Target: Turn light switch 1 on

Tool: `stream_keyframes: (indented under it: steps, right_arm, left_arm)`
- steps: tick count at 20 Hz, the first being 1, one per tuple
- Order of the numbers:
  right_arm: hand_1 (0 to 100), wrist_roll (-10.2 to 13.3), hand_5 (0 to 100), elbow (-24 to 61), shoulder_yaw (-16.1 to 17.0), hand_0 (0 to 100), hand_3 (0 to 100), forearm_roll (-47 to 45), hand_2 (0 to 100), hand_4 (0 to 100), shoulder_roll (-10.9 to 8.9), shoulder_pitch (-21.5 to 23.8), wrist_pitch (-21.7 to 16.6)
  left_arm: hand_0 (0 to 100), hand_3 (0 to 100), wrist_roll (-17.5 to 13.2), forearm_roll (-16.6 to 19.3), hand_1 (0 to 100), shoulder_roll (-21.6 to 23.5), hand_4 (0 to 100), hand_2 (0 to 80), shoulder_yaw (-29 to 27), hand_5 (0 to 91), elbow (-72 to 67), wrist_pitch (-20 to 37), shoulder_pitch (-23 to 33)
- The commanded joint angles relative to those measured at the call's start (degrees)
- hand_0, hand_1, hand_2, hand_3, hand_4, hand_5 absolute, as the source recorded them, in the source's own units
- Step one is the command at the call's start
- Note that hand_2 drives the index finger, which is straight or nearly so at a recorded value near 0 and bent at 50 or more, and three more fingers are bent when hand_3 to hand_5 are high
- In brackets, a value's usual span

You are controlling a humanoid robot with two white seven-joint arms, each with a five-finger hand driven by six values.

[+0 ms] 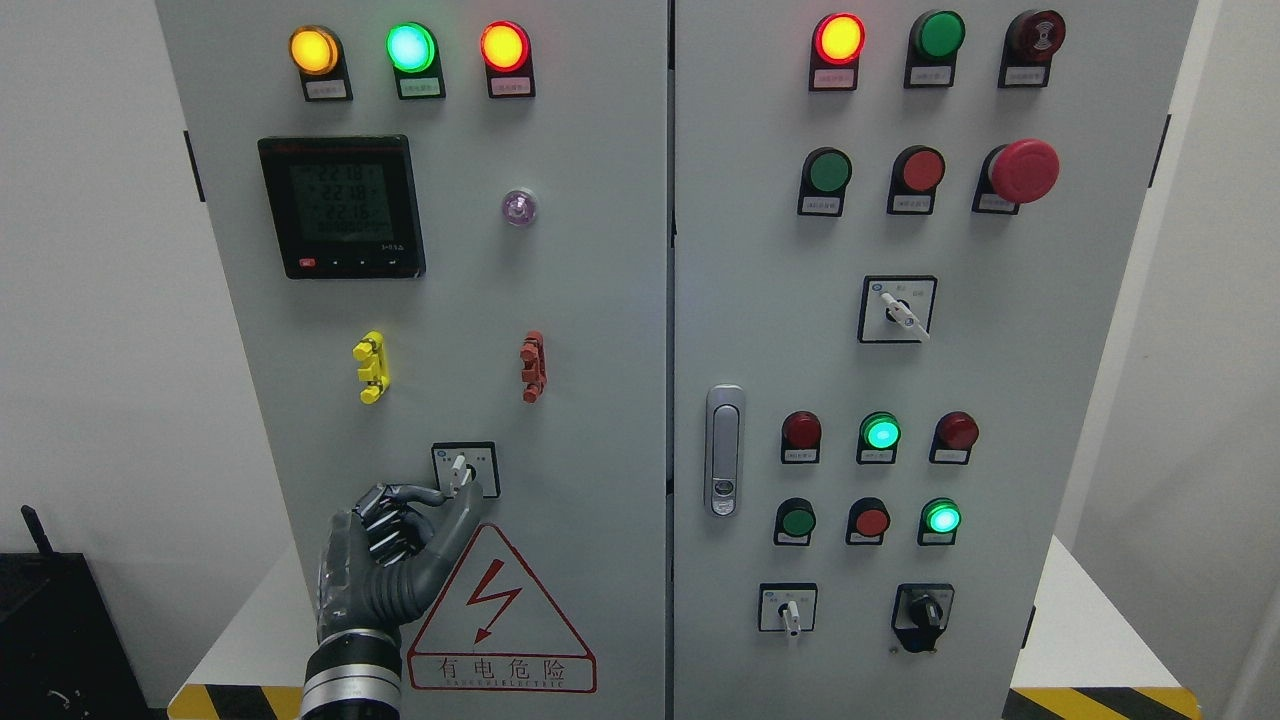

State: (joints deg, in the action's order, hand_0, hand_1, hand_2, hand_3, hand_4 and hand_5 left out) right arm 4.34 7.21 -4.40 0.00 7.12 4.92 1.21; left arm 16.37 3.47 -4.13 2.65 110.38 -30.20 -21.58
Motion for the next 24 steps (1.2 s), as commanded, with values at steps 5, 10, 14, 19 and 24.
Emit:
stream_keyframes:
  steps: [5, 10, 14, 19, 24]
  right_arm:
    - [0, 0.0, 0, 0.0, 0.0, 0, 0, -1.4, 0, 0, 0.00, 0.0, 0.0]
    - [0, 0.0, 0, 0.0, 0.0, 0, 0, -1.4, 0, 0, 0.00, 0.0, 0.0]
    - [0, 0.0, 0, 0.0, 0.0, 0, 0, -1.4, 0, 0, 0.00, 0.0, 0.0]
    - [0, 0.0, 0, 0.0, 0.0, 0, 0, -1.4, 0, 0, 0.00, 0.0, 0.0]
    - [0, 0.0, 0, 0.0, 0.0, 0, 0, -1.4, 0, 0, 0.00, 0.0, 0.0]
  left_arm:
    - [3, 94, 0.2, -0.8, 67, -0.8, 94, 58.8, 0.3, 86.7, 0.0, -0.5, -0.5]
    - [4, 95, 0.2, -0.7, 67, -0.8, 95, 59.3, 0.3, 86.8, 0.0, -0.5, -0.6]
    - [6, 95, 0.3, -0.1, 67, -0.8, 95, 59.8, 0.2, 86.9, -0.1, -0.7, -0.9]
    - [7, 95, 0.3, 0.2, 67, -0.7, 95, 60.3, 0.2, 87.1, 0.0, -1.7, -1.0]
    - [7, 95, 0.3, 0.3, 66, -0.7, 96, 60.7, 0.2, 87.3, 0.0, -2.1, -1.4]
